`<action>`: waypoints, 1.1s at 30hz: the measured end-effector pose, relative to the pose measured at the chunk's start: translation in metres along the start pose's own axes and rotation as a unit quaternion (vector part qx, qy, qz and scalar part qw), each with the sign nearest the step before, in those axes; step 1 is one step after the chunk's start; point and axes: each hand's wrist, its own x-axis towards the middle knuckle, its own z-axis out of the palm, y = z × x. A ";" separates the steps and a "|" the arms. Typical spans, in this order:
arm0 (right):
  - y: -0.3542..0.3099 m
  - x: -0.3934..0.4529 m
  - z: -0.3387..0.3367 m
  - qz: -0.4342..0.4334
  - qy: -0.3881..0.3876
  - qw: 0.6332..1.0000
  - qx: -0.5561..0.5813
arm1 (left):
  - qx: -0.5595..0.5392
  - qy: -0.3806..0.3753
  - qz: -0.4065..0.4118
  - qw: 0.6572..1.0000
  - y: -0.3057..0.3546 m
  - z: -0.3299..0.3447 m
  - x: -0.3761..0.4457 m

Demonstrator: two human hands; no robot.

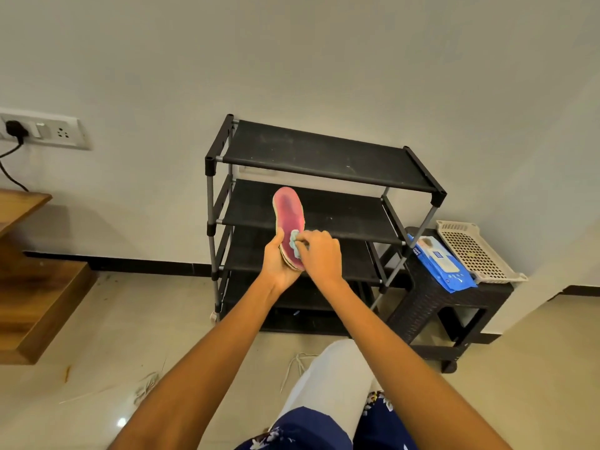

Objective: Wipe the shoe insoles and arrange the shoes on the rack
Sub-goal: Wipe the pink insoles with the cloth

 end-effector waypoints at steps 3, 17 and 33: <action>-0.010 -0.022 0.012 -0.064 0.018 0.998 -0.015 | -0.029 0.005 0.008 1.000 0.000 -0.008 0.002; -0.017 -0.020 0.000 -0.062 0.046 0.997 0.008 | -0.020 0.020 0.016 0.999 0.005 0.012 -0.004; -0.004 -0.032 -0.021 -0.045 0.014 0.982 0.182 | 0.029 -0.009 -0.010 0.999 0.007 0.026 -0.004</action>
